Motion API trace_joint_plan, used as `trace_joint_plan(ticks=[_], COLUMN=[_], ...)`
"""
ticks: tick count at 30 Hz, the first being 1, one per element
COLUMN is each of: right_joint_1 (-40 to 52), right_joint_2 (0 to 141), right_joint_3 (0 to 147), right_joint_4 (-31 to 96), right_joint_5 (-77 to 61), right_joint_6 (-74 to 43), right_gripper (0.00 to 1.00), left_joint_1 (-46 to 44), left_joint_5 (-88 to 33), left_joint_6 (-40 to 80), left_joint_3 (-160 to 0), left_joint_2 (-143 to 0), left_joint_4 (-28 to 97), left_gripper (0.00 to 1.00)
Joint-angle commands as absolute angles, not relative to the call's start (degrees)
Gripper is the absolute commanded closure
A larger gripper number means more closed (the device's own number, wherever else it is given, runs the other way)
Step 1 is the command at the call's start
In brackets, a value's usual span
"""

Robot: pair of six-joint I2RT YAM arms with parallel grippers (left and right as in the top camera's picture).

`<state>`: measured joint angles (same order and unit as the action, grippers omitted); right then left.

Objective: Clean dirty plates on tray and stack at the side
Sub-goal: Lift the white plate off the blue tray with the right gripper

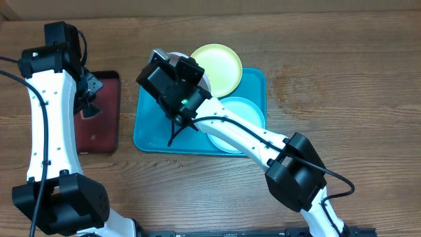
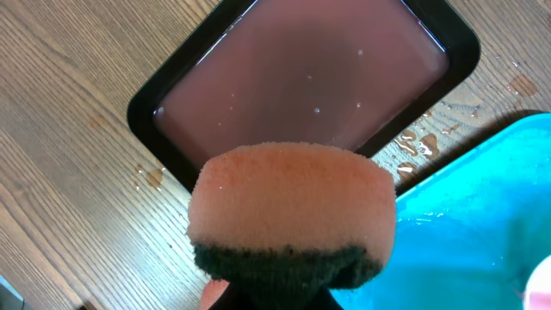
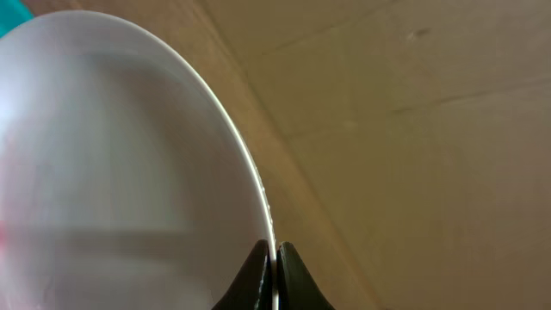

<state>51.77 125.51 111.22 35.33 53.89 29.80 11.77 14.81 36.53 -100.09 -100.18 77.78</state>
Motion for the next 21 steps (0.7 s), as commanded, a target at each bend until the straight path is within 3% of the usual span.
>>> trace_joint_plan(ticks=[1, 8, 21], right_joint_1=[53.56, 54.43, 54.41], right_joint_2=[122.56, 122.56, 122.56], right_joint_3=[112.71, 112.68, 112.68], right_joint_4=[32.91, 28.12, 26.26], right_joint_5=[56.58, 57.98, 58.57], right_joint_6=[35.38, 42.15, 42.13], right_gripper=[0.96, 0.96, 0.96], left_joint_1=[12.1, 12.56, 15.42], left_joint_5=[15.0, 13.74, 11.99], left_joint_6=[37.26, 37.28, 36.18], left_joint_3=[-99.59, -99.59, -99.59], left_joint_2=[-100.07, -100.09, -100.09], left_joint_4=[77.54, 77.32, 77.28], left_gripper=[0.96, 0.96, 0.96])
